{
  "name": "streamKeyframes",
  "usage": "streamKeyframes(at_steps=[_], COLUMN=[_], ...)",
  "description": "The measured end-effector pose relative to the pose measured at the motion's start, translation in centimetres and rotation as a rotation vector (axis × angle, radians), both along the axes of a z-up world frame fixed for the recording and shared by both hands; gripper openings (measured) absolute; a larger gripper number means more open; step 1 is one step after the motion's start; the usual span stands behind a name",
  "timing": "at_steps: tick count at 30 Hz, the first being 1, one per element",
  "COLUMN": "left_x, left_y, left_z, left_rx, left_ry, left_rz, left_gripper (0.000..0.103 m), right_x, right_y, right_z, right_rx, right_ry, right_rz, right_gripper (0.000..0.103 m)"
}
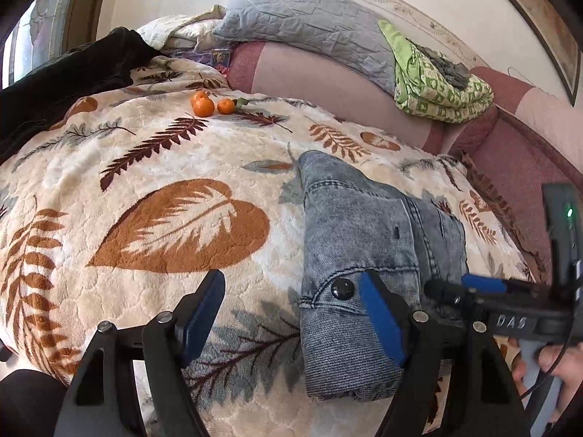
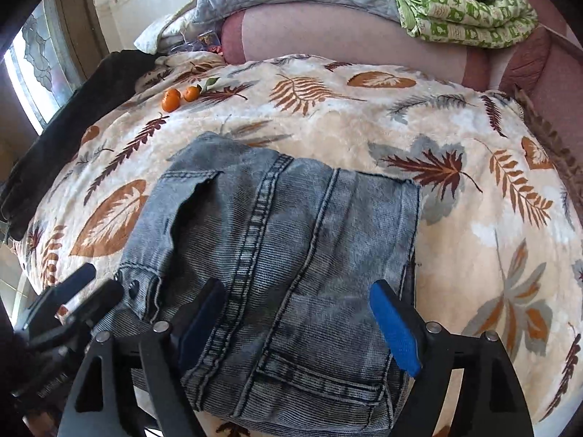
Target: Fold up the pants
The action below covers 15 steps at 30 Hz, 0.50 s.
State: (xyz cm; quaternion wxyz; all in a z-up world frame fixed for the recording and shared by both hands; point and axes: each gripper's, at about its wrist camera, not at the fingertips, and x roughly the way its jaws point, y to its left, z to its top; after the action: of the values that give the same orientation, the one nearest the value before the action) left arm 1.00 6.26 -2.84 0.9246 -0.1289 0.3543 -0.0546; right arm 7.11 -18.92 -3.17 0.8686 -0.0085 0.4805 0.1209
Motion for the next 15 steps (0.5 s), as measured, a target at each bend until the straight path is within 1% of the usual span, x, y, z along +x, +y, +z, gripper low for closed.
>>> streamKeyframes(at_steps=[2, 4, 5, 6, 7, 9, 11, 13, 15], left_x=[0.1, 0.2, 0.3, 0.3, 0.3, 0.0, -0.3, -0.1, 0.5], left_y=[0.1, 0.0, -0.1, -0.4, -0.9, -1.6, -2.0, -1.9, -2.0], left_z=[-0.2, -0.8, -1.0, -1.2, -1.5, -1.6, -1.6, -1.4, -0.8], left_rx=[0.009, 0.022, 0.03, 0.043, 0.07, 0.123, 0.157, 0.161, 0.17], left_ry=[-0.001, 0.012, 0.01, 0.007, 0.006, -0.03, -0.051, -0.04, 0.001], left_rz=[0.023, 0.03, 0.029, 0.023, 0.019, 0.022, 0.023, 0.021, 0.013], left_gripper=[0.077, 0.079, 0.085, 0.088, 0.088, 0.088, 0.089, 0.089, 0.089], right_x=[-0.3, -0.7, -0.9, -1.1, -1.2, -1.4, -1.4, -1.3, -1.3], right_y=[-0.5, -0.4, -0.4, -0.6, -0.7, -0.8, -1.0, -1.0, -1.2], right_z=[-0.2, -0.3, -0.5, -0.6, -0.6, -0.6, -0.6, -0.5, -0.4], right_rx=[0.035, 0.035, 0.043, 0.056, 0.068, 0.085, 0.093, 0.093, 0.108], right_ry=[-0.045, -0.078, -0.096, -0.112, -0.115, -0.114, -0.113, -0.112, -0.111], right_rz=[-0.01, -0.014, -0.016, -0.016, -0.021, -0.024, -0.024, -0.017, -0.017], right_gripper=[0.086, 0.086, 0.087, 0.087, 0.088, 0.088, 0.088, 0.088, 0.089])
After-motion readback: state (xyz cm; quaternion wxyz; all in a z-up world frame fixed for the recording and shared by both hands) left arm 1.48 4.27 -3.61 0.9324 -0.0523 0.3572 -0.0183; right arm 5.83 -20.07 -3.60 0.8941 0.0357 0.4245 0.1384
